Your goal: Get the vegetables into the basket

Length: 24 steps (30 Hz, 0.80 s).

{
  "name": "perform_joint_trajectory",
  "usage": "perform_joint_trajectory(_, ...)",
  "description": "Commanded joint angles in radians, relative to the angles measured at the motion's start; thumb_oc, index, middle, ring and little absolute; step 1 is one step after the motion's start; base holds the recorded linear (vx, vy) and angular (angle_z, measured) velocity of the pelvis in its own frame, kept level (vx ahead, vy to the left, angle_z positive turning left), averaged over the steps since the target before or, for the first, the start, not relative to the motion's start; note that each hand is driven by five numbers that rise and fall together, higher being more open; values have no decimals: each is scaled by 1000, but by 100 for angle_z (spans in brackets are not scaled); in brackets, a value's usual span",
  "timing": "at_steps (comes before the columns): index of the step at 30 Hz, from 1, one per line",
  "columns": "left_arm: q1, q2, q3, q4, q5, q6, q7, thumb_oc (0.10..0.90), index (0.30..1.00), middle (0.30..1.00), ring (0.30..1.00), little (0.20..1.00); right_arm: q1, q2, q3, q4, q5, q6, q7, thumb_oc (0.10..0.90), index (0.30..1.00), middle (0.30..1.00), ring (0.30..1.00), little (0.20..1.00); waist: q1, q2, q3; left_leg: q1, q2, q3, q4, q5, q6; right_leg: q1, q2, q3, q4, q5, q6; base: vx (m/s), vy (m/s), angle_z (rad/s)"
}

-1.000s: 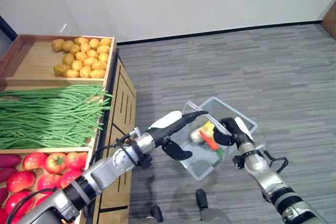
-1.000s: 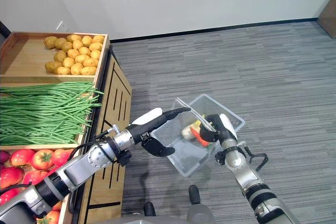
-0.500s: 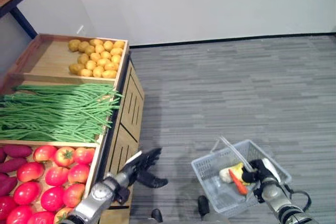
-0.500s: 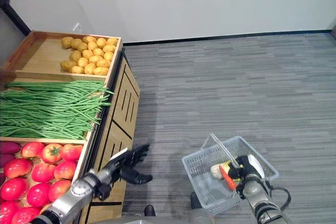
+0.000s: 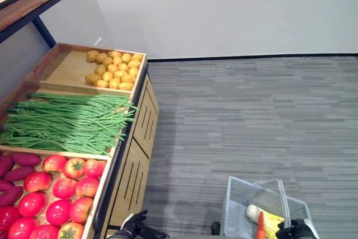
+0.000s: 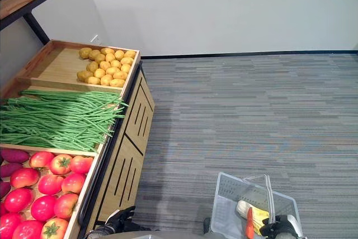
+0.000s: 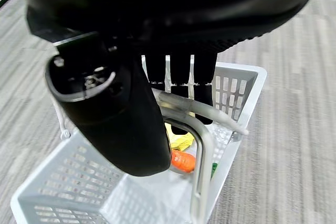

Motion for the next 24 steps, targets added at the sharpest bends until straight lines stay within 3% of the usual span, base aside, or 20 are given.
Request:
perform_joint_trajectory(1, 25, 71, 3, 29, 3, 20, 82, 900, 1000, 1000, 1000, 1000, -71, -23, 42, 19, 6, -30, -34, 900, 1000, 1000, 1000, 1000, 2, -62, -7, -26, 21, -10, 1, 11, -37, 46, -70, -32, 1, -33, 61, 0, 0, 0)
perform_joint_trajectory(11, 39, 58, 42, 44, -43, 24, 98, 900, 1000, 1000, 1000, 1000, -20, -12, 9, 60, 32, -20, -27, 900, 1000, 1000, 1000, 1000, -7, -69, -7, -20, 21, -11, 1, 7, -36, 48, -71, -30, 1, -30, 62, 2, -5, 1)
perform_joint_trajectory(18, 40, 54, 55, 70, -35, 36, 55, 900, 1000, 1000, 1000, 1000, 55, 129, 130, 5, 100, -40, 203, 900, 1000, 1000, 1000, 1000, -8, -79, -6, -24, 13, -26, 1, 8, -35, 53, -77, -44, 1, -29, 61, -15, -2, 4)
perform_joint_trajectory(24, 42, 40, 56, 87, -55, 42, 36, 900, 1000, 1000, 1000, 1000, 74, 187, 125, 9, 149, -37, 228, 900, 1000, 1000, 1000, 1000, -16, -77, -12, -18, 11, -29, 1, 6, -33, 63, -80, -49, 1, -33, 60, 0, 6, 3)
